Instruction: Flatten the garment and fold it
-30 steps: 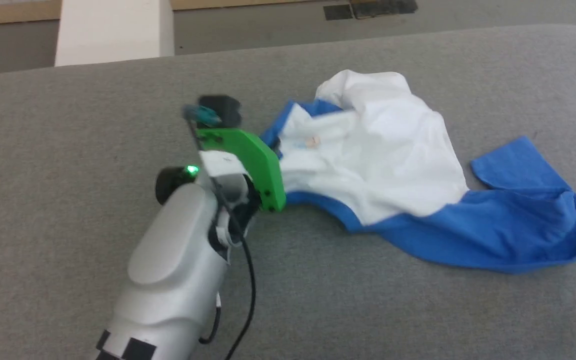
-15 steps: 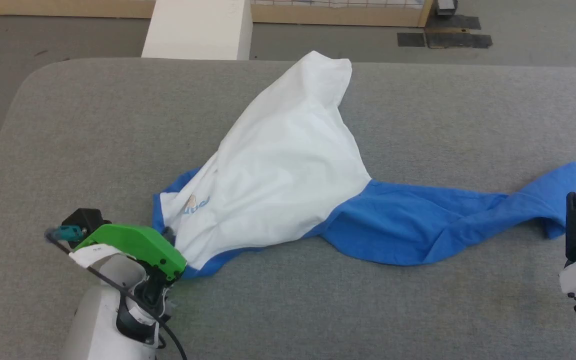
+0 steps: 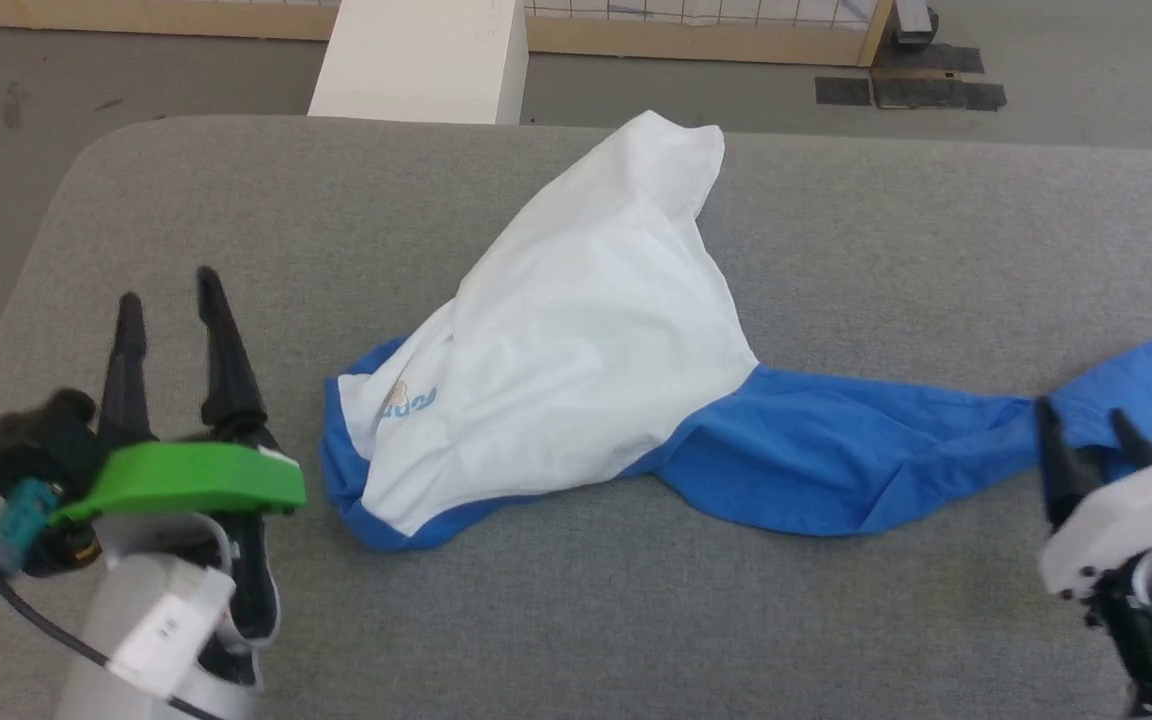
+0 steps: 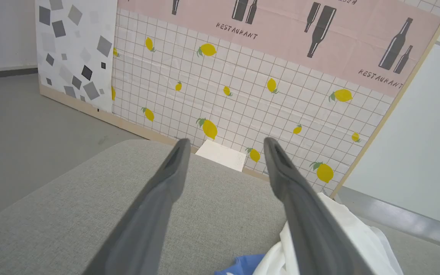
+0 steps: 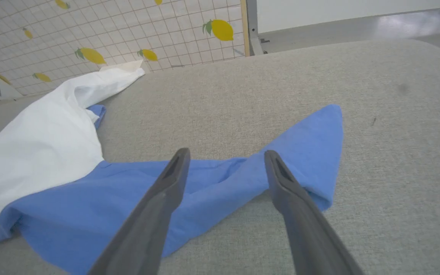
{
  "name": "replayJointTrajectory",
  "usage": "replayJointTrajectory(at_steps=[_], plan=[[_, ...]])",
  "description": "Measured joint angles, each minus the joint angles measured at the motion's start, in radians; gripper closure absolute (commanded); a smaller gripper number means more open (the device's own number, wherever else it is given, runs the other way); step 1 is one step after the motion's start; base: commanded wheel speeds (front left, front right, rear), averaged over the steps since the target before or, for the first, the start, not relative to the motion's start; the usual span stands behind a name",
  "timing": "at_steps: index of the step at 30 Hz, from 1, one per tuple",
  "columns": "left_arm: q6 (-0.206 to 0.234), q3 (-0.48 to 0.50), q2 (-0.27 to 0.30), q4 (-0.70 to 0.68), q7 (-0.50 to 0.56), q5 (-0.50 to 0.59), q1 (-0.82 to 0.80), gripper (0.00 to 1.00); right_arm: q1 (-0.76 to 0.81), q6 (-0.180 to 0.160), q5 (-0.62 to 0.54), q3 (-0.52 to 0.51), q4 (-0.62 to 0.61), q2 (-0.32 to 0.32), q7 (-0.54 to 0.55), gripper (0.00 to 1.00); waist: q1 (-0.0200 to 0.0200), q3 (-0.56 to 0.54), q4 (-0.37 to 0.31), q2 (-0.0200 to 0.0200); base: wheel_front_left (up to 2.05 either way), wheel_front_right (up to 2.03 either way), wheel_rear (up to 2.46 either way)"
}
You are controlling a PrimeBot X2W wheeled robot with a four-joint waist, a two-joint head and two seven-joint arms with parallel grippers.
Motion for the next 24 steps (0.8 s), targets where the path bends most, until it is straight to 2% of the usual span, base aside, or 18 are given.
replayJointTrajectory(at_steps=[3, 8, 12, 18, 19, 20, 24], plan=[[-0.001, -0.014, -0.016, 0.002, -0.028, 0.060, 0.029, 0.00, -0.013, 0.000, -0.040, 0.075, 0.005, -0.015, 0.105, 0.00, 0.0000, 0.011, 0.000, 0.0000, 0.00, 0.00, 0.00], [-0.011, -0.022, -0.079, 0.006, -0.032, 0.108, 0.043, 0.00, -0.074, 0.000, -0.086, 0.198, 0.055, -0.109, 0.309, 0.00, 0.0000, 0.037, 0.009, 0.0000, 0.00, 0.00, 0.00], [-0.027, -0.016, -0.104, 0.009, -0.035, 0.123, 0.043, 0.00, -0.087, 0.000, -0.089, 0.261, 0.114, -0.167, 0.393, 0.00, 0.0000, 0.057, 0.025, 0.0000, 0.00, 0.00, 0.00], [-0.055, -0.002, -0.122, 0.034, -0.035, 0.140, 0.042, 0.00, -0.121, 0.000, -0.061, 0.346, 0.158, -0.226, 0.444, 0.00, 0.0000, 0.082, 0.044, 0.0000, 0.00, 0.00, 0.00], [-0.056, -0.001, -0.123, 0.034, -0.035, 0.147, 0.042, 0.00, -0.125, 0.000, -0.050, 0.353, 0.160, -0.233, 0.448, 0.76, 0.0000, 0.085, 0.046, 0.0000, 0.00, 0.00, 0.00], [-0.059, 0.000, -0.123, 0.035, -0.035, 0.154, 0.042, 0.00, -0.129, 0.000, -0.038, 0.357, 0.160, -0.240, 0.444, 1.00, 0.0000, 0.087, 0.047, 0.0000, 0.00, 0.00, 0.00], [-0.072, 0.007, -0.129, 0.047, -0.035, 0.164, 0.041, 0.00, -0.138, 0.001, 0.020, 0.333, 0.175, -0.245, 0.382, 1.00, 0.0000, 0.085, 0.040, 0.0000, 0.00, 0.00, 0.00]])
